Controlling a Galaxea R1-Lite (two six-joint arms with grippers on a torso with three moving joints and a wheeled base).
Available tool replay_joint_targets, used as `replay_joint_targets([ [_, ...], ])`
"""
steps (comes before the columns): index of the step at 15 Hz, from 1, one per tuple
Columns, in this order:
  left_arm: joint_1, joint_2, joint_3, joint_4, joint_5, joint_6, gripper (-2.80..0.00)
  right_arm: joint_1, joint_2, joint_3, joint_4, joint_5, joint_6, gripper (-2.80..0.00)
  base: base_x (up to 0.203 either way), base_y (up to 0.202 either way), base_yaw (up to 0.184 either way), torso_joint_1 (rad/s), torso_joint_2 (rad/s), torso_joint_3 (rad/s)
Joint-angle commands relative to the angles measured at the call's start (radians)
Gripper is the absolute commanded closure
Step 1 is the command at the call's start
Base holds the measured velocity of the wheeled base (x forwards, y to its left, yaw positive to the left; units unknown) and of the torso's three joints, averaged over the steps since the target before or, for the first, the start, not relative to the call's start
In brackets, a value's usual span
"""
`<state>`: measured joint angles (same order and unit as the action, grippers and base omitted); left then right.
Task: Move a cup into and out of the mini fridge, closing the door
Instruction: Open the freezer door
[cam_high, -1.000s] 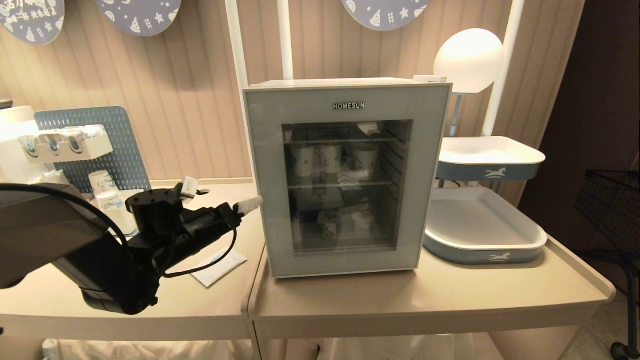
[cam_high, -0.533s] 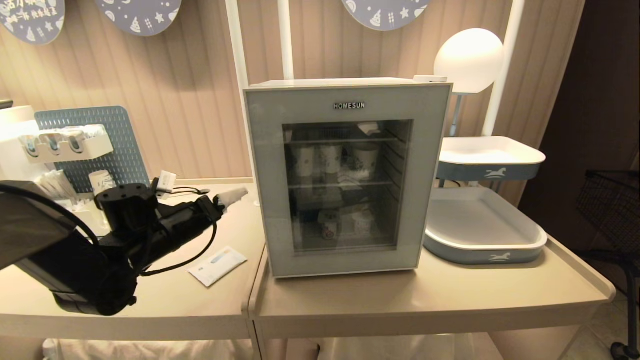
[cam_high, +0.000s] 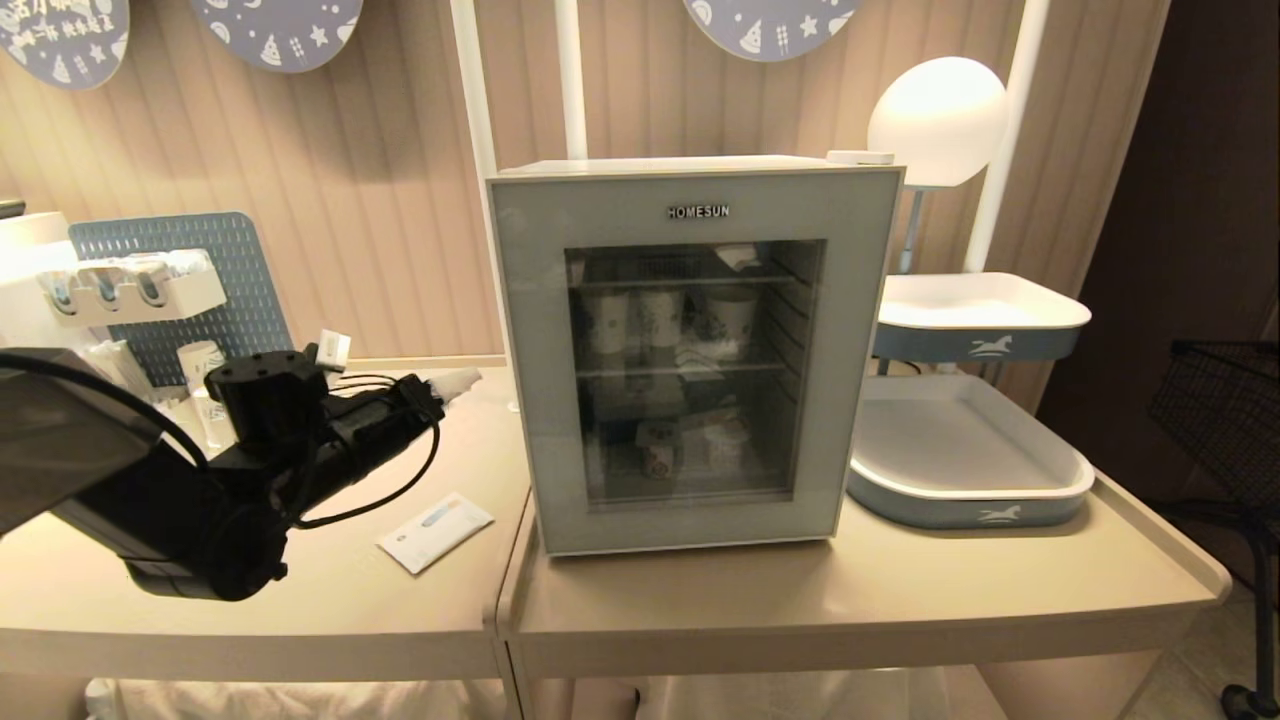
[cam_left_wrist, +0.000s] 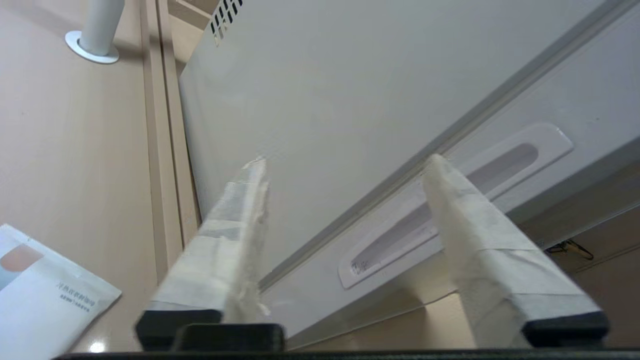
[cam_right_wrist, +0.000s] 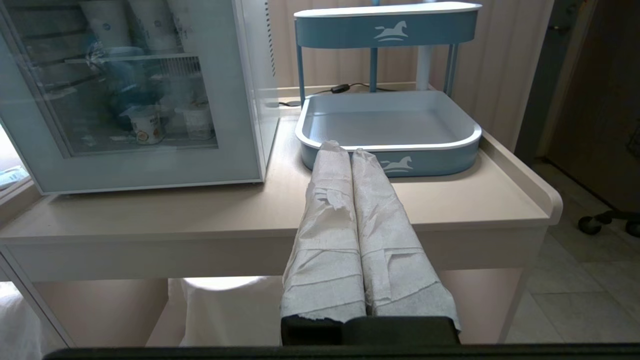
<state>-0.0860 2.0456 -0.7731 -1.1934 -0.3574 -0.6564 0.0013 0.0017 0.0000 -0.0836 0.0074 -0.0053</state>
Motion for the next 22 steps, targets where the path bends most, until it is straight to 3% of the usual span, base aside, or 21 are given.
replay_joint_targets([
  [1,-0.023,0.02,-0.014,-0.006,0.002,0.017,0.0,0.0,0.001,0.035,-0.001,0.0,-0.001,0.0,0.0,0.0,0.0,0.0,0.0,0.0],
  [3,-0.065,0.036,-0.017,-0.007,0.021,0.078,0.0,0.0,0.001,0.035,-0.001,0.0,-0.001,0.0,0.0,0.0,0.0,0.0,0.0,0.0],
  [7,-0.149,0.074,-0.029,-0.009,0.042,0.118,0.0,0.0,0.001,0.035,-0.001,0.0,-0.001,0.0,0.0,0.0,0.0,0.0,0.0,0.0],
  [12,-0.17,0.045,0.013,-0.011,0.034,0.118,0.0,0.0,0.001,0.035,-0.001,0.0,-0.001,0.0,0.0,0.0,0.0,0.0,0.0,0.0],
  [16,-0.17,-0.037,0.1,-0.018,-0.023,0.112,0.0,0.0,0.001,0.035,-0.001,0.0,-0.001,0.0,0.0,0.0,0.0,0.0,0.0,0.0],
  [20,-0.169,-0.149,0.205,-0.021,-0.135,0.101,0.0,0.0,0.001,0.035,-0.001,0.0,-0.001,0.0,0.0,0.0,0.0,0.0,0.0,0.0],
  [22,-0.159,-0.148,0.203,-0.022,-0.132,0.095,0.0,0.0,0.001,0.035,-0.001,0.0,-0.001,0.0,0.0,0.0,0.0,0.0,0.0,0.0],
])
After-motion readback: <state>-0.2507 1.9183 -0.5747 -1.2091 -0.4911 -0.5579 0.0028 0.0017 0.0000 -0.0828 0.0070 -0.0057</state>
